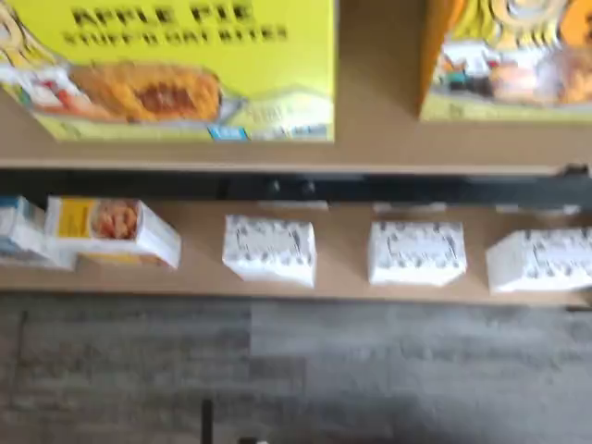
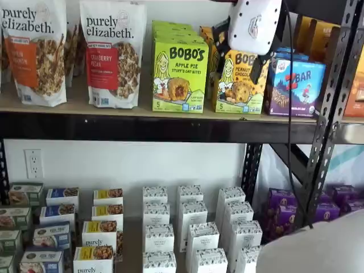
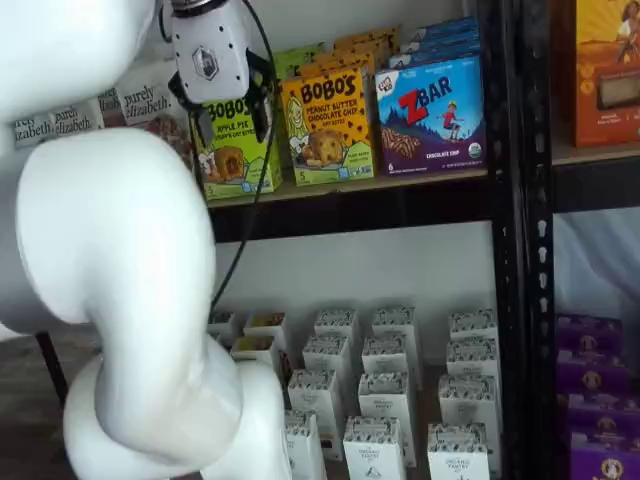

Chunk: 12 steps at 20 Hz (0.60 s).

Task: Pick the green box on the top shelf, the fourth from the left

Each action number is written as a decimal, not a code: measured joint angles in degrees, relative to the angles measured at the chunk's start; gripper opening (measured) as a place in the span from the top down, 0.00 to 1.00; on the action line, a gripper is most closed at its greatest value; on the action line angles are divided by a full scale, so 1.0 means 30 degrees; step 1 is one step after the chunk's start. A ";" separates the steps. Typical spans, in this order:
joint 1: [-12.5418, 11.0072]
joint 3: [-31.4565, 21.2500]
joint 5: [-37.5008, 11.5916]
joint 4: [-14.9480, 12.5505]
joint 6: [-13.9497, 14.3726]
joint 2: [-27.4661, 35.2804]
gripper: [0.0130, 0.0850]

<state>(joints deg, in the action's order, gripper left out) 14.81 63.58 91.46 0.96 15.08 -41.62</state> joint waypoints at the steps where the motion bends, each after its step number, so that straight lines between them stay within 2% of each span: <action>1: -0.0002 -0.0129 -0.0469 -0.0042 -0.0032 -0.0063 0.00; 7: 0.0436 -0.0373 -0.2459 -0.0983 0.0320 -0.0058 0.00; 12: 0.0510 -0.0102 -0.3258 -0.0793 0.0349 0.0420 0.00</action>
<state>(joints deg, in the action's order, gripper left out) 16.34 63.27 81.69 -1.42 16.13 -40.36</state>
